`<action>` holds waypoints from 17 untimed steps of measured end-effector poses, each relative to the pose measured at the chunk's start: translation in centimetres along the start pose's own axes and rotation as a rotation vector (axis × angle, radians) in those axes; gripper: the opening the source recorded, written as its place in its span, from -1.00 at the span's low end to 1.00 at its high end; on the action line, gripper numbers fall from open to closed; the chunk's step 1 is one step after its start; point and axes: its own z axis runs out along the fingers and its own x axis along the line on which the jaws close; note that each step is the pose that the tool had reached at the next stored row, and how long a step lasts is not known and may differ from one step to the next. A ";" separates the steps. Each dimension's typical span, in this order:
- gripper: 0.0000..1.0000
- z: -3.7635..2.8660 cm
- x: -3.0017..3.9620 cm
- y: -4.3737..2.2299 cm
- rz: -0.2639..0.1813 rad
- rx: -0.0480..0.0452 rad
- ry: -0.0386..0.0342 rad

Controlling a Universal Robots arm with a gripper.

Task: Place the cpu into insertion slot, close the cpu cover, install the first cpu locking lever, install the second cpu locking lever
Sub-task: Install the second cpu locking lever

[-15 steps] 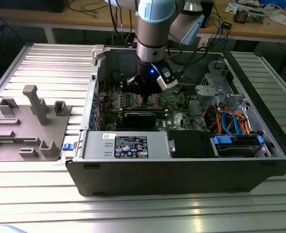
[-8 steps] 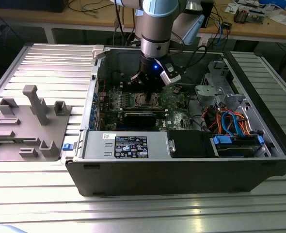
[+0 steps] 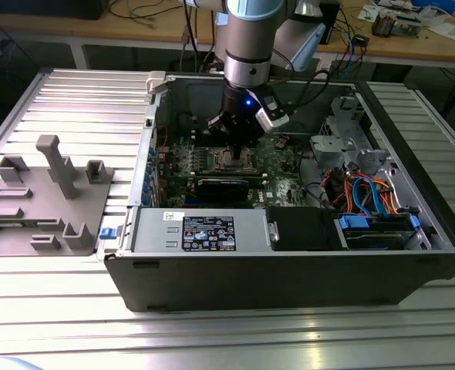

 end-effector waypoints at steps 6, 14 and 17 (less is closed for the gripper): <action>-0.79 -0.86 0.01 -0.04 0.000 0.0019 0.0003; -0.79 -2.06 0.02 -0.08 0.000 0.0039 0.0005; -0.79 -2.53 0.02 -0.10 0.000 0.0039 0.0005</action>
